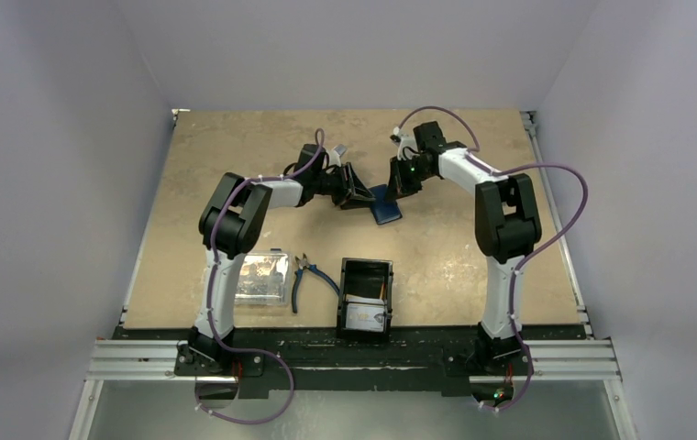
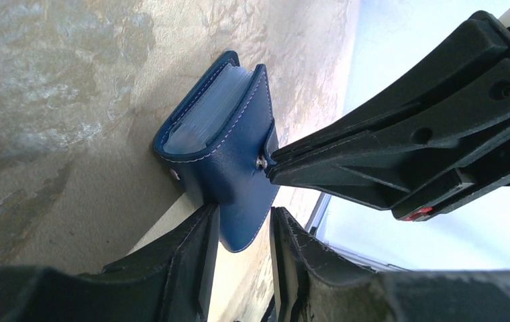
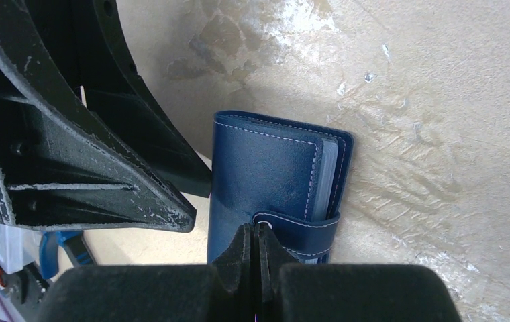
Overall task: Put the credit cards into the card holder
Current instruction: Close the card holder at the center of the board.
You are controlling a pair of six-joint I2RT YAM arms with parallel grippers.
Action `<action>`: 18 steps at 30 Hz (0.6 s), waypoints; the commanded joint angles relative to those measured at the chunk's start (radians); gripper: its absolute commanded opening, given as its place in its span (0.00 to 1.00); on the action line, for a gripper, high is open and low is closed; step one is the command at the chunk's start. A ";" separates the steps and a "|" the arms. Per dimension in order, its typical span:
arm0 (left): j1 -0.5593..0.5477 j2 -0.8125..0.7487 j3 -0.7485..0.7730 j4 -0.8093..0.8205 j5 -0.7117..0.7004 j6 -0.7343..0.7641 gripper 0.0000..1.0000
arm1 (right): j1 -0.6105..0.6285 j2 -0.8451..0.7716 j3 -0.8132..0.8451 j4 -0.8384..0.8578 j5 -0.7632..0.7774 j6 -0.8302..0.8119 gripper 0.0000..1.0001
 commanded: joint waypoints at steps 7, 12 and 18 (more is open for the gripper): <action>-0.003 0.013 -0.006 0.056 -0.001 -0.015 0.37 | 0.067 0.171 0.050 -0.139 0.193 0.024 0.00; -0.003 0.013 -0.007 0.058 0.001 -0.017 0.37 | 0.102 0.214 0.075 -0.175 0.275 0.047 0.00; -0.006 0.010 -0.007 0.063 0.003 -0.021 0.37 | 0.144 0.259 0.105 -0.218 0.371 0.093 0.00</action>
